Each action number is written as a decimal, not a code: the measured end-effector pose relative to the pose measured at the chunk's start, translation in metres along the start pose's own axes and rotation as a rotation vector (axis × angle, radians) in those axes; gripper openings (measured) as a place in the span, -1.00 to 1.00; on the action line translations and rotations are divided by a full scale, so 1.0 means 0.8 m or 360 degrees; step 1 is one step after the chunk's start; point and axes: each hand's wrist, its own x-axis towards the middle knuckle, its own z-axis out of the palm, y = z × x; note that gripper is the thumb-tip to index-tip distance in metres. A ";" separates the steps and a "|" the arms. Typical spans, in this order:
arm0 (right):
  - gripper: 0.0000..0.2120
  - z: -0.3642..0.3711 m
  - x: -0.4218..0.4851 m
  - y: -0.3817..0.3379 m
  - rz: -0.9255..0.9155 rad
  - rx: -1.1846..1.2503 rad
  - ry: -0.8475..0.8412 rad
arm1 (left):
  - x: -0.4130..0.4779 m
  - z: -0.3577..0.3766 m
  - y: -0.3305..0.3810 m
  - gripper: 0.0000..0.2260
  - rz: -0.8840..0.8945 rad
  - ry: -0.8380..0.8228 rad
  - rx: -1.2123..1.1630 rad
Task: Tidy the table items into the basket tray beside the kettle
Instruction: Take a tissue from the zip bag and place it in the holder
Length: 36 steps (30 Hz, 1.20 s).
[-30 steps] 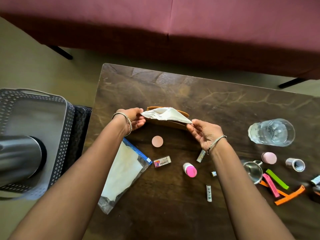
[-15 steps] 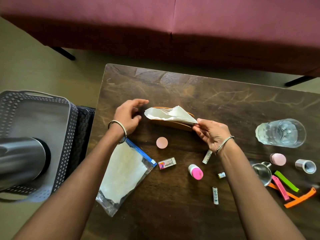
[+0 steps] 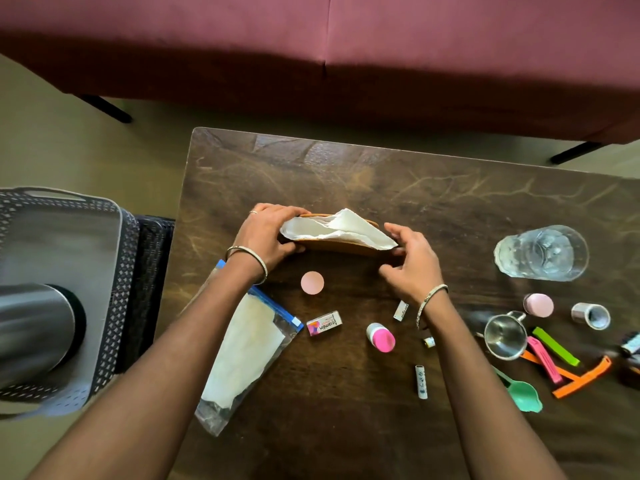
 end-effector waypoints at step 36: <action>-0.57 -0.097 0.019 0.091 0.0143 -0.0030 0.0245 | 0.045 0.089 0.126 -0.44 0.0069 0.0044 -0.0098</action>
